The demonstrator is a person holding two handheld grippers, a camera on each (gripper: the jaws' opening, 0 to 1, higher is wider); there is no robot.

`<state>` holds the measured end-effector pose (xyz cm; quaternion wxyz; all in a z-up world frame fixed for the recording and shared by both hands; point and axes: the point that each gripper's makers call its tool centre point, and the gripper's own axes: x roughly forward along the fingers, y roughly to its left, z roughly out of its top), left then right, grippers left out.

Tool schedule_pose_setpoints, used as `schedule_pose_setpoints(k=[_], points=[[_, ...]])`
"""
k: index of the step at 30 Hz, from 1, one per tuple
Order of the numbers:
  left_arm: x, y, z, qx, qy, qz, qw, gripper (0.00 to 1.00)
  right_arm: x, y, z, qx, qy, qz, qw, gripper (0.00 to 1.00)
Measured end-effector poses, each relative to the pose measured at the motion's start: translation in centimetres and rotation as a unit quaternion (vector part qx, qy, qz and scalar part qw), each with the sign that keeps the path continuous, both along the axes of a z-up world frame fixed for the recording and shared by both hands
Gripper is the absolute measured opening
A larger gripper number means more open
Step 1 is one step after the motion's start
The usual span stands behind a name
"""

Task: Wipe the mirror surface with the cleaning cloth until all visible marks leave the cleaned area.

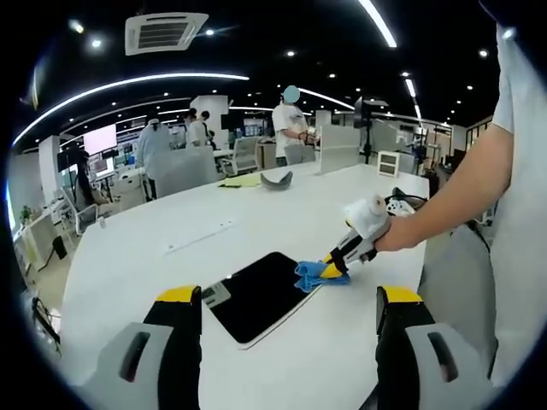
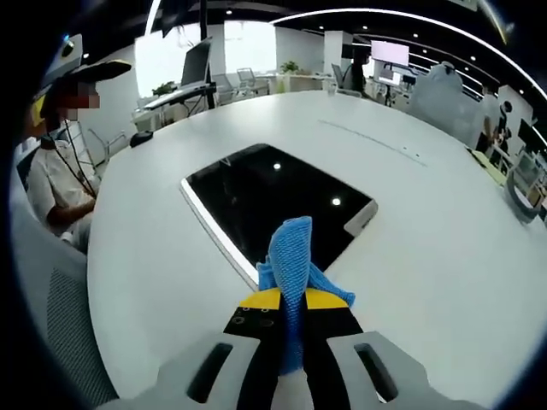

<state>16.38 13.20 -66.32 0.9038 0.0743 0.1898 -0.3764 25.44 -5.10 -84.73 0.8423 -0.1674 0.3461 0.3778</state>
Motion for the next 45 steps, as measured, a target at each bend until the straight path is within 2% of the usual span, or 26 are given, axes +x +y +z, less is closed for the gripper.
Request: schedule_pose_setpoints(k=[6,14,45], points=[[-0.1,-0.5,-0.1,-0.002,0.0,-0.003,1.0,0.84,0.1,0.1,0.0,-0.019,-0.003,-0.004,0.9998,0.02],[0.3,-1.0,-0.2,0.004,-0.001,-0.016,0.9999,0.84,0.2,0.0,0.0,-0.015,0.006,-0.021,0.9997,0.02],[0.9,-1.3,-0.2,-0.002,0.0,-0.026,0.9997,0.83,1.0,0.2,0.0,-0.031,0.005,-0.012,0.9994,0.02]])
